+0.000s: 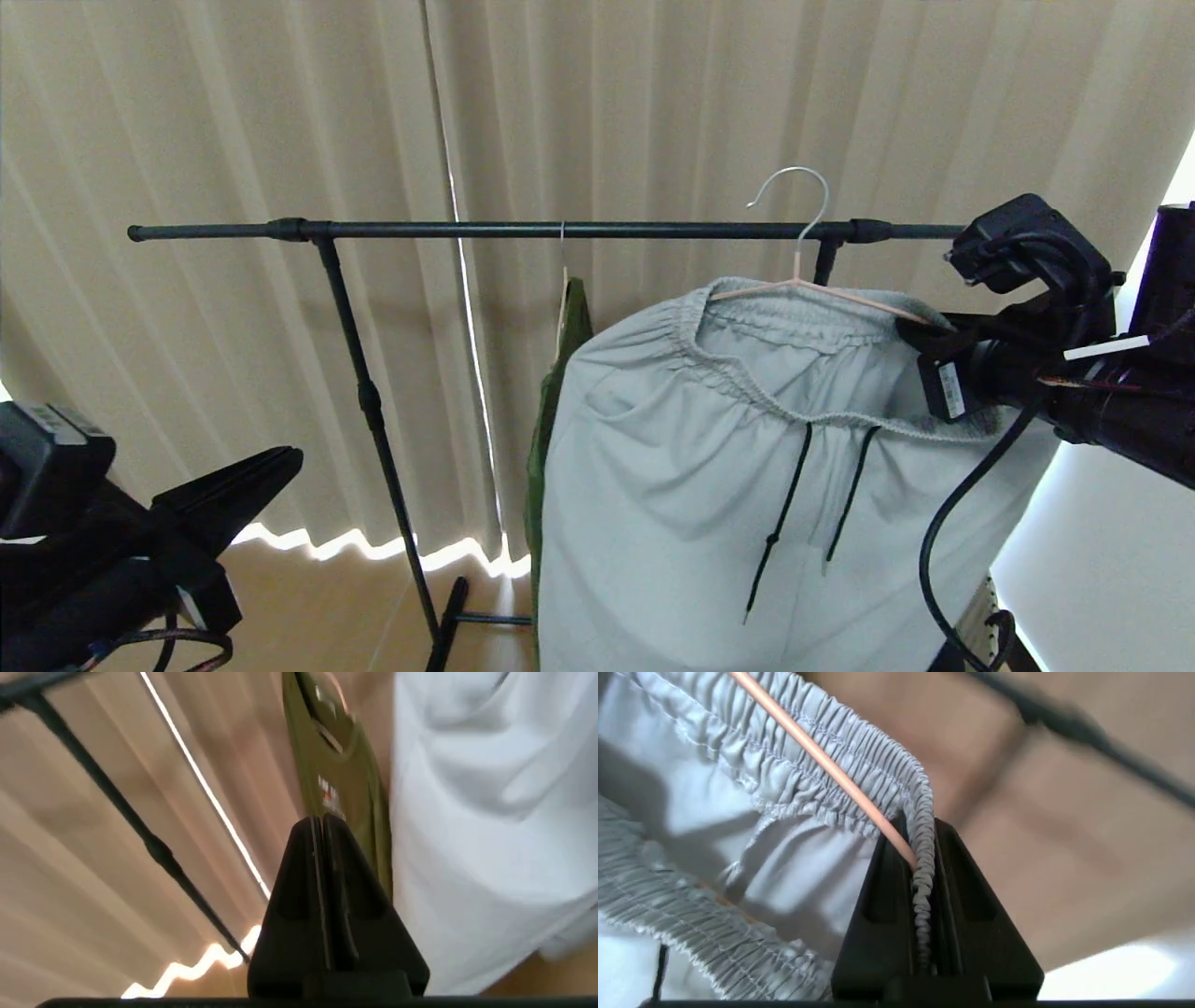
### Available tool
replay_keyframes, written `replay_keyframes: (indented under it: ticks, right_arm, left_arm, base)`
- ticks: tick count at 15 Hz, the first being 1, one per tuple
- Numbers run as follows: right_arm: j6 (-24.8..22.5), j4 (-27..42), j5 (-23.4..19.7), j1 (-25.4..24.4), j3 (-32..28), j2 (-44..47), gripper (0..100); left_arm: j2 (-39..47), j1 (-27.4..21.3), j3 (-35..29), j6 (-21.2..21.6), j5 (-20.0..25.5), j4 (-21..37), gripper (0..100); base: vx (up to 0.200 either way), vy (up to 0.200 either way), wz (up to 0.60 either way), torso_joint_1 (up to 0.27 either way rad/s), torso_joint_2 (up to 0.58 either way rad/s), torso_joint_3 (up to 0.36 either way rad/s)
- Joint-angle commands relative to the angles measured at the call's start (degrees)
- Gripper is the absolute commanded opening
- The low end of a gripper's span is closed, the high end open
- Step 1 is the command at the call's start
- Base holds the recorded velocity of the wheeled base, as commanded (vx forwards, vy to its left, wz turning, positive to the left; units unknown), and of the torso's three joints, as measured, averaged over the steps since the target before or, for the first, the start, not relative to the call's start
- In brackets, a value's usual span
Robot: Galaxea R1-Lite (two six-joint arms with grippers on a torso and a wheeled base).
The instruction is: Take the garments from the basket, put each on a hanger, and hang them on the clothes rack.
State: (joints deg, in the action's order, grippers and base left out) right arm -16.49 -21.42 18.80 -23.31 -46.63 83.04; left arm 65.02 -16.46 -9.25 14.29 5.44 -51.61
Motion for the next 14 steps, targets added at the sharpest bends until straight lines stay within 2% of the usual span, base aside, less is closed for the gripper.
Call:
replay_keyframes:
  ticks: [1, 3, 6, 14]
  right_arm:
    - [0.1, 1.3, 1.7, 1.9, 0.0, -0.4, 0]
    - [0.0, 1.6, 1.9, 3.8, 0.2, -0.2, 0]
    - [0.0, 1.6, 1.9, 4.8, 0.2, 0.1, 0]
    - [0.1, 1.6, 2.0, 5.3, 0.6, -0.2, 0]
  left_arm:
    - [-4.9, 0.2, 1.9, -1.5, 0.0, 0.0, 0]
    - [-5.6, 0.0, 1.8, -3.6, 1.1, -0.1, 0]
    - [-5.5, 0.0, 1.3, -4.7, 5.8, -0.2, 0]
    - [-5.5, 0.1, 0.2, -4.9, 5.9, 0.1, 0]
  base:
    - [0.0, 0.0, 0.0, 0.0, 0.0, 0.0]
    - [0.0, 0.0, 0.0, 0.0, 0.0, 0.0]
    - [0.0, 0.0, 0.0, 0.0, 0.0, 0.0]
    - [0.0, 0.0, 0.0, 0.0, 0.0, 0.0]
